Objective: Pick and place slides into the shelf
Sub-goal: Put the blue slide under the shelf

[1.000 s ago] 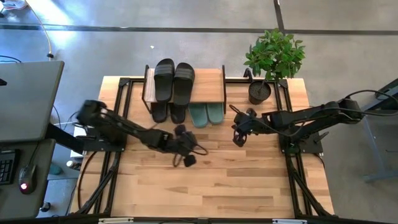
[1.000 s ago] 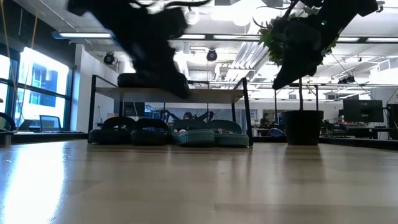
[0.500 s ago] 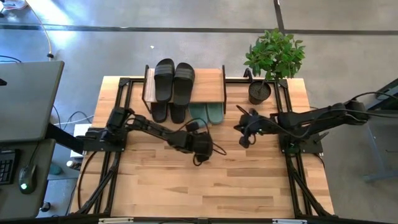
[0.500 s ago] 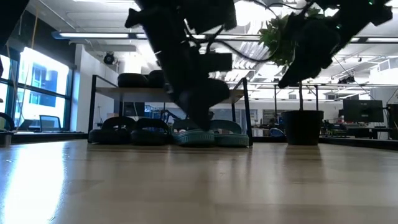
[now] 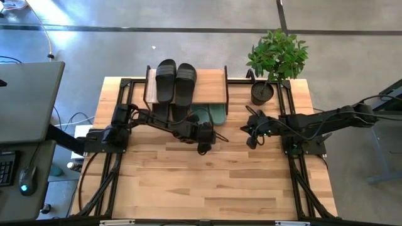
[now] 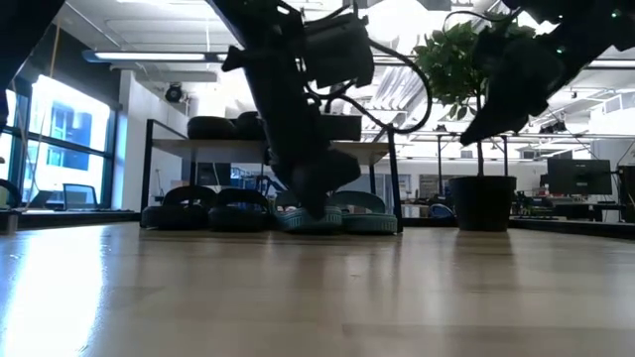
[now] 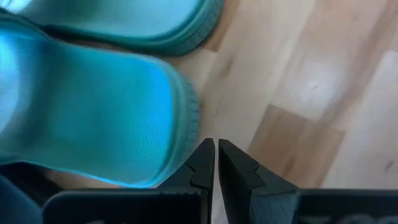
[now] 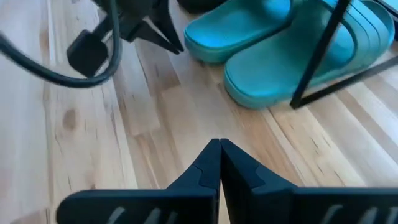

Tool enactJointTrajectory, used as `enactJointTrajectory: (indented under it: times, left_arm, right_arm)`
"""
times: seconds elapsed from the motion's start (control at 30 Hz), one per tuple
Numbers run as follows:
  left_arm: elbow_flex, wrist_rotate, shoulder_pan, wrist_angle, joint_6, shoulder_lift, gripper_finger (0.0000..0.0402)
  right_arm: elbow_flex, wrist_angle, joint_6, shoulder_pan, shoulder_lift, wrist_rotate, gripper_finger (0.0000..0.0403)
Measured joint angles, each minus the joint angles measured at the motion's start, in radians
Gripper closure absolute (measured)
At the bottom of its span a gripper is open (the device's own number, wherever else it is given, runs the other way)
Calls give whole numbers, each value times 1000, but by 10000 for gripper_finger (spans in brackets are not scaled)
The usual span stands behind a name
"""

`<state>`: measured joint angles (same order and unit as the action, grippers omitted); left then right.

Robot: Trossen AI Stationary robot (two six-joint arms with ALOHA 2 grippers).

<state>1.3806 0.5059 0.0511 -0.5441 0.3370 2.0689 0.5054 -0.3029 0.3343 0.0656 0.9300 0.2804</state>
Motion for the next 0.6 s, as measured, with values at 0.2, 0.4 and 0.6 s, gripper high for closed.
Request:
enactJointTrajectory:
  times: [0.2, 0.4, 0.6]
  left_arm:
    - [-2, -6, 24, 3, -16, 0, 390]
    - [-1, -10, 46, 4, -23, 13, 390]
    - [-3, -8, 58, -25, -19, 32, 390]
  right_arm:
    - [1, -8, -17, 0, 13, -1, 403]
    - [0, 6, -25, 0, 20, -3, 403]
    - [0, 5, -25, 0, 19, -10, 403]
